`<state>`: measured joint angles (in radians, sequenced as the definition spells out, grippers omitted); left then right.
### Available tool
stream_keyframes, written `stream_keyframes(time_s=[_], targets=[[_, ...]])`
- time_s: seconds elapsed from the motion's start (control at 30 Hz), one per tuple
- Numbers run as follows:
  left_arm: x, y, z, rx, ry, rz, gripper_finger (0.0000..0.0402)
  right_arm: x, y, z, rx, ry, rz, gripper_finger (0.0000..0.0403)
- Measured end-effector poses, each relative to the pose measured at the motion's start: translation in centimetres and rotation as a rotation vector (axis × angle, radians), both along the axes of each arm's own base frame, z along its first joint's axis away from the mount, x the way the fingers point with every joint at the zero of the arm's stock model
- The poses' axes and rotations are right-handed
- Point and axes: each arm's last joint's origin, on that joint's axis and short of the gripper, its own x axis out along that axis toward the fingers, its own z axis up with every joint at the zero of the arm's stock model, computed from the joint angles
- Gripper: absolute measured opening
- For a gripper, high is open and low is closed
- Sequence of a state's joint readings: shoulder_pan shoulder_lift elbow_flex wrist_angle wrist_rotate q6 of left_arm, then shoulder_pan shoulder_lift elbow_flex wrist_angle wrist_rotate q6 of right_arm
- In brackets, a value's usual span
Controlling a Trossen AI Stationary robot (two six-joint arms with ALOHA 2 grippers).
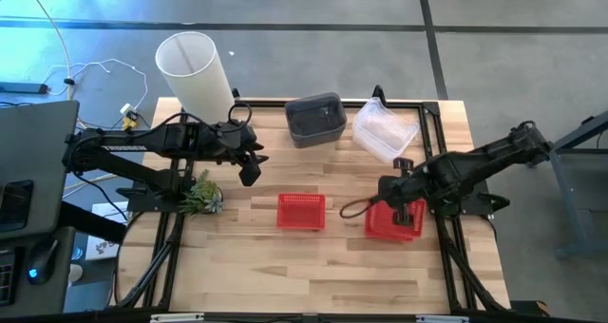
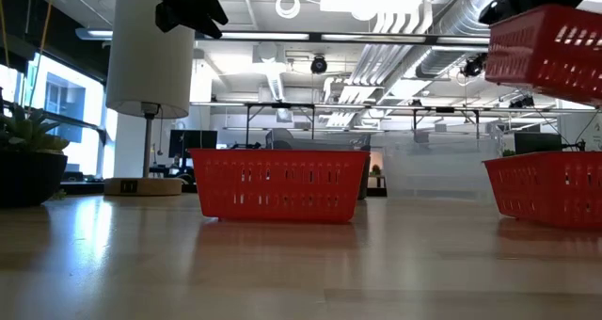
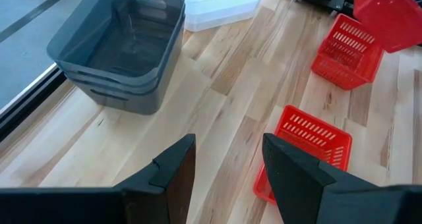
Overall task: Stack baskets by color
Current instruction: Stack the bottom red bin on the top right red bin
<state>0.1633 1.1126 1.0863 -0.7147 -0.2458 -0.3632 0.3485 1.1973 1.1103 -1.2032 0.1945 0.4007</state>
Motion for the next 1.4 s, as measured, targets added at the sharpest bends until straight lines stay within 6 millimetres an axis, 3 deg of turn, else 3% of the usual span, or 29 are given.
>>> stream_keyframes(time_s=[0.2,0.43,0.77,1.17,1.4], targets=[[0.0,0.0,0.0,0.000,0.000,0.000,0.0162,0.9,-1.5,-0.1,0.097,-0.010,0.001,0.0000],[-0.1,0.0,-0.1,-0.004,0.021,0.000,0.0162,0.9,-2.2,-3.5,0.178,0.056,-0.003,0.0000],[-0.2,0.0,-0.2,-0.005,0.031,0.000,0.0162,0.9,-3.4,-5.5,0.219,0.076,-0.023,0.0000],[-0.2,0.0,-0.3,-0.007,0.038,0.000,0.0162,0.7,-3.8,-7.3,0.236,0.086,-0.029,0.0000],[-0.3,0.0,-0.3,-0.007,0.039,0.000,0.0162,1.0,-3.8,-7.3,0.235,0.060,-0.010,0.0000]])
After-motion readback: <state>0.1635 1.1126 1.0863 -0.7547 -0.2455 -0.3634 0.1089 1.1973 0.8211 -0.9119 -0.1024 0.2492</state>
